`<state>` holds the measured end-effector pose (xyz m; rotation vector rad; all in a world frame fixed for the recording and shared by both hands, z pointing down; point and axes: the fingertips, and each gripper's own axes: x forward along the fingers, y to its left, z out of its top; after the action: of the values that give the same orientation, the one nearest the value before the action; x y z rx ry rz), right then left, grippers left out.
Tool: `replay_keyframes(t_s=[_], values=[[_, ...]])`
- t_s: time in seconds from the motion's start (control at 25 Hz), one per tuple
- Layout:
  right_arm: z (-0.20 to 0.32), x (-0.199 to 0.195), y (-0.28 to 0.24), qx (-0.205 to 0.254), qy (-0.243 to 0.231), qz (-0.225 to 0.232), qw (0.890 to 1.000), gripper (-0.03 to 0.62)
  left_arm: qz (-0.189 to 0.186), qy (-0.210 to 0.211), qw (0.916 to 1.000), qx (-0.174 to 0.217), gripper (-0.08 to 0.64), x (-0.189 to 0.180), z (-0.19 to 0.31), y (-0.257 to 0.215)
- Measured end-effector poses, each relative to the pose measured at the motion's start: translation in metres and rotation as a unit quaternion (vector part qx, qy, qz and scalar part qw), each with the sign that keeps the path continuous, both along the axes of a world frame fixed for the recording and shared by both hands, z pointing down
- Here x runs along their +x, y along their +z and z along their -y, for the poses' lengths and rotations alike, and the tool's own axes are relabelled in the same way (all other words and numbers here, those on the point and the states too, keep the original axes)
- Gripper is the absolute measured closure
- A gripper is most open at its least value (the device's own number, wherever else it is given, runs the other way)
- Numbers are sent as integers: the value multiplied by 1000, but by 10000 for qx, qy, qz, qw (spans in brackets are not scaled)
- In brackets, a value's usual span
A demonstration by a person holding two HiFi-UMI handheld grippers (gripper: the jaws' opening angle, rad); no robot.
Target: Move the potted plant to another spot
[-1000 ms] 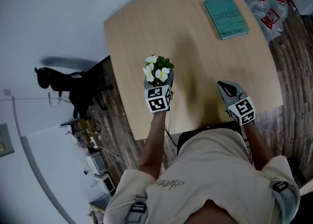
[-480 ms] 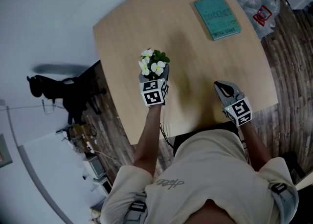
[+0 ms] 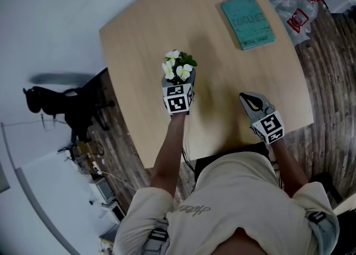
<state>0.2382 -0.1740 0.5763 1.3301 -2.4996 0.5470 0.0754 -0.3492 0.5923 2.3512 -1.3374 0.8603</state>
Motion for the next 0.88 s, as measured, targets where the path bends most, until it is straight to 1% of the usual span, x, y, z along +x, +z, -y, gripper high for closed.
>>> replay_keyframes(t_s=[0.28,0.52,0.88], values=[[19,-5,2,-7,-196,-58,9998,589,50,89,9998,-142,210,16,21,18],[28,-2,10,-79,-195,-49,9998,589,129,172,9995,-244,210,27,39,38],[23,8,29,-356,-135,-84,9992,589,216,251,9990,-284,210,38,67,59]])
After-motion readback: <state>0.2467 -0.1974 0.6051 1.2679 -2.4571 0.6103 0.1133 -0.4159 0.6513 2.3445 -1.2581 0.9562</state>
